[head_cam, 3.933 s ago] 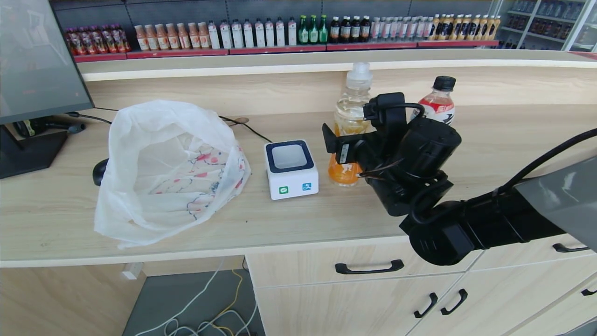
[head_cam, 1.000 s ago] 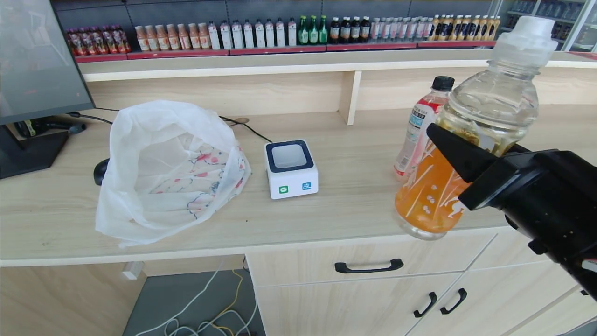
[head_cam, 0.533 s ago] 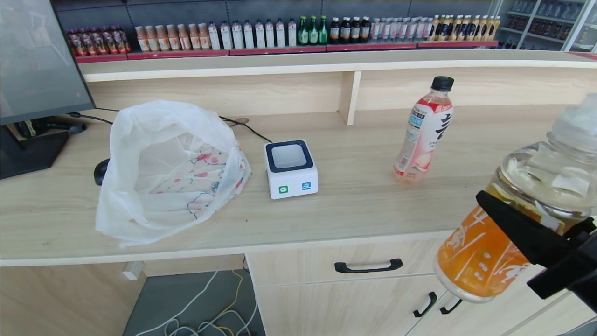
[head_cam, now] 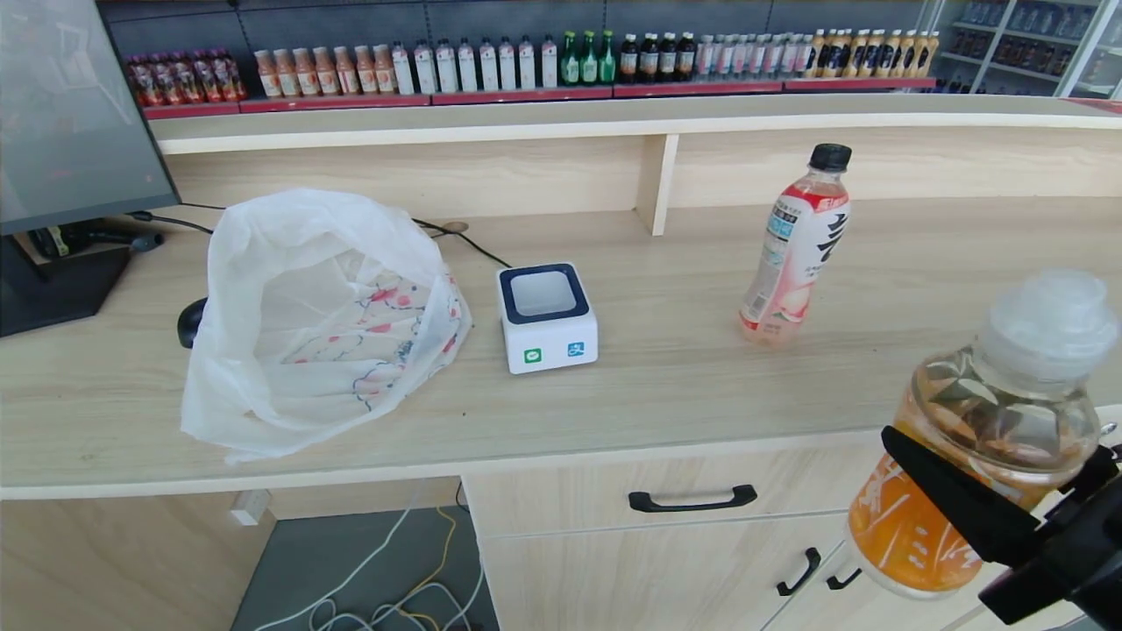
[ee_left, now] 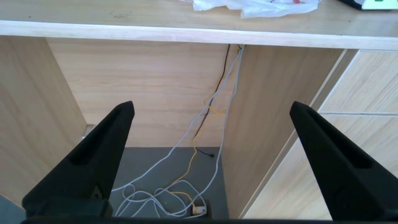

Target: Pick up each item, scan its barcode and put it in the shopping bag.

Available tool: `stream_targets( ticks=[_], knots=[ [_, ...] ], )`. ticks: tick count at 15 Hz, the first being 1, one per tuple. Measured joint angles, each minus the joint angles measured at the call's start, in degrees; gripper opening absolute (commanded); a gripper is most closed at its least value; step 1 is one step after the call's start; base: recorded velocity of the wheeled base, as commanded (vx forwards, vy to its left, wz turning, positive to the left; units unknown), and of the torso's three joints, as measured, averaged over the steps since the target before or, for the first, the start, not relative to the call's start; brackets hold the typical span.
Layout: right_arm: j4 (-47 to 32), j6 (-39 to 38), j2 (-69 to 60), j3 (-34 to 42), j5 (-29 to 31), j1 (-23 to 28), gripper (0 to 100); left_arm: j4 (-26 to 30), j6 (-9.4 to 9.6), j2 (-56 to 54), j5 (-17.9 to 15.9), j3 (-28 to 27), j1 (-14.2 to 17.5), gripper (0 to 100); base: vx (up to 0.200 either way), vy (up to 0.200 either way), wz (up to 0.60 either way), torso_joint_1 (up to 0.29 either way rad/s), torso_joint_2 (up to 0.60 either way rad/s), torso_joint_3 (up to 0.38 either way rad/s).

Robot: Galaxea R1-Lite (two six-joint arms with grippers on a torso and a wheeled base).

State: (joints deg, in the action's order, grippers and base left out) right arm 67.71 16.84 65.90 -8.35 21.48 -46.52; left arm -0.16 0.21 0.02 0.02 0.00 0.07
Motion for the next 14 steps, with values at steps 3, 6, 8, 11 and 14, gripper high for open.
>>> stream_targets(
  ticks=[3,6,8,11,14],
  knots=[
    [0.22,5.85,5.64,-4.4,0.13,-3.39,0,0.0,0.01,0.0,0.02,0.0,0.02,100,0.0,0.0,0.0,0.0,0.0,0.0],
    [0.56,11.68,13.4,-12.26,0.88,-8.33,0,0.02,0.04,0.0,0.05,0.0,0.0,100,0.0,0.0,0.0,0.0,0.0,0.0],
    [0.94,15.26,17.14,-16.01,3.61,-10.67,0,0.0,0.0,0.0,0.02,0.0,0.0,100,0.0,0.0,0.0,0.0,0.0,0.0],
    [2.57,18.86,19.76,-17.09,4.3,-12.26,0,0.0,0.01,0.0,0.02,0.0,0.0,100,0.0,0.0,0.0,0.0,0.0,0.0],
    [2.96,22.88,20.65,-16.98,4.33,-13.76,0,0.0,0.01,0.0,0.02,0.0,0.0,100,0.0,0.0,0.0,0.0,0.0,0.0]
  ],
)
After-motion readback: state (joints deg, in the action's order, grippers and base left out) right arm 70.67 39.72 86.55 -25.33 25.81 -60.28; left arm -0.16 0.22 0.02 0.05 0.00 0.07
